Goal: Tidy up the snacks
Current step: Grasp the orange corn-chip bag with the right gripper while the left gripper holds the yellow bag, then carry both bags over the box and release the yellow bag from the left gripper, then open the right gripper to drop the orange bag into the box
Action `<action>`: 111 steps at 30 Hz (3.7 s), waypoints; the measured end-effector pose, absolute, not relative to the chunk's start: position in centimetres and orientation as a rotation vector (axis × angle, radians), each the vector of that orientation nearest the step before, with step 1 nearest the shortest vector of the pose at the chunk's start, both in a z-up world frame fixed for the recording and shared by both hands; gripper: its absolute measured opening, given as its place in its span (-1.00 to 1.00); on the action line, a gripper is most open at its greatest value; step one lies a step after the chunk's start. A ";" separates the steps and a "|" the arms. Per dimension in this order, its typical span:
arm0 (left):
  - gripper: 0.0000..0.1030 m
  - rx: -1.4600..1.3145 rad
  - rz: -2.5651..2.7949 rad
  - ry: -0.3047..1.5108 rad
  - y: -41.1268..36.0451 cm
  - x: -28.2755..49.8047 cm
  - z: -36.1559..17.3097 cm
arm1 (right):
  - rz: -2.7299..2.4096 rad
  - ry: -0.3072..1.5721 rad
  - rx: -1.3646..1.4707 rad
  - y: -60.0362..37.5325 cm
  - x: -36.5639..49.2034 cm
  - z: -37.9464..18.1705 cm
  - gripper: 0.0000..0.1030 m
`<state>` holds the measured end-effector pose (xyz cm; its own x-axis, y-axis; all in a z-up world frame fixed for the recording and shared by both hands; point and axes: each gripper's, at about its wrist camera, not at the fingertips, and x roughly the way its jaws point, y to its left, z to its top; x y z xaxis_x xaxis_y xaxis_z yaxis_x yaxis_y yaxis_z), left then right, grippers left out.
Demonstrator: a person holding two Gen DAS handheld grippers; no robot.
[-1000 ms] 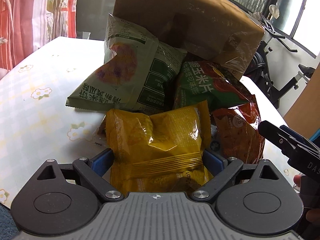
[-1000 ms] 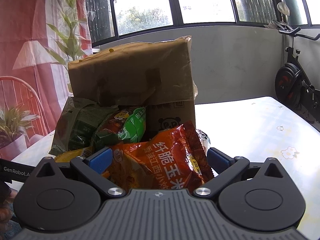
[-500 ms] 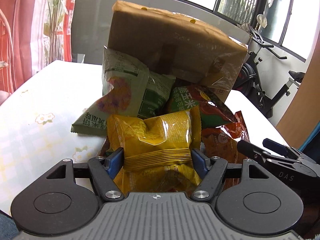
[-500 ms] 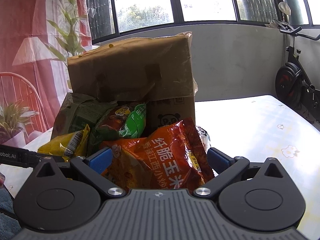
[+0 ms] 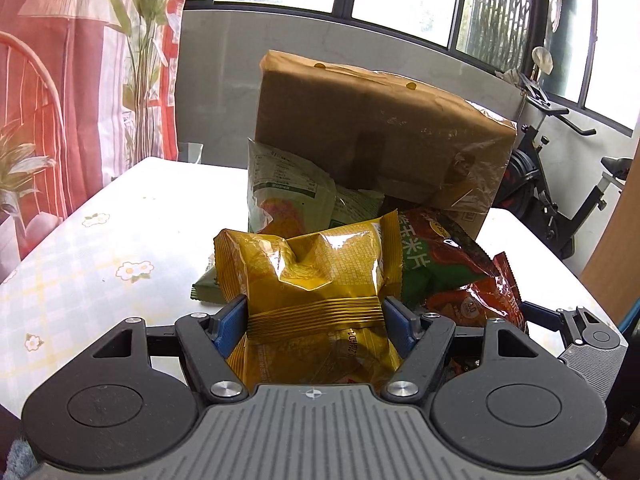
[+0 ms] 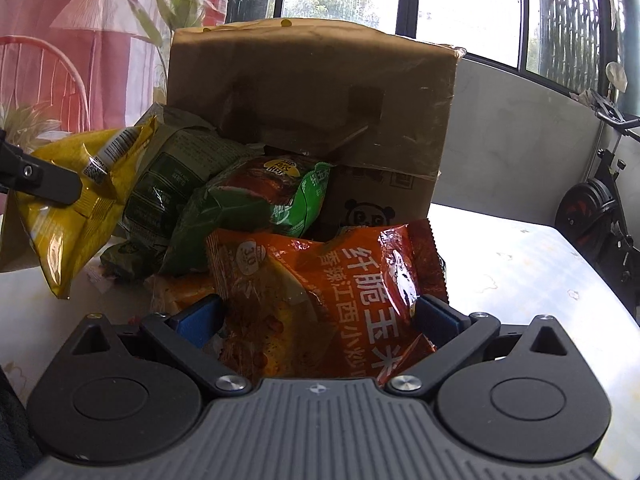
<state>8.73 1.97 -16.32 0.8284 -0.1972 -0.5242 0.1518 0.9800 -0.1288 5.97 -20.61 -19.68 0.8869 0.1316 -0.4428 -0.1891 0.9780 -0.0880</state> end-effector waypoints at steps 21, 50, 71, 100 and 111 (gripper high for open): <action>0.44 -0.076 -0.184 0.567 2.0 8.6 -16.7 | 0.182 0.474 -0.197 -20.8 5.5 -20.4 0.81; 0.44 -0.039 -0.161 0.387 4.7 6.6 -11.5 | 0.175 0.330 0.155 -27.1 2.6 -11.5 0.15; 0.45 0.094 -0.235 0.209 -0.7 19.5 0.2 | 0.454 0.048 0.195 -28.5 15.2 1.9 0.15; 0.70 0.093 -0.197 0.415 -0.8 30.3 -2.4 | 0.352 0.381 0.312 -27.5 27.0 -1.7 0.66; 0.69 0.073 -0.199 0.367 2.0 23.1 0.0 | 0.359 0.318 0.215 -26.7 20.1 -0.3 0.73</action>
<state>23.14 1.95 0.01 0.9140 -0.1798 -0.3636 0.2063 0.9778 0.0352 20.15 -26.68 -0.28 0.8876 0.3759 -0.2662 -0.3091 0.9146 0.2609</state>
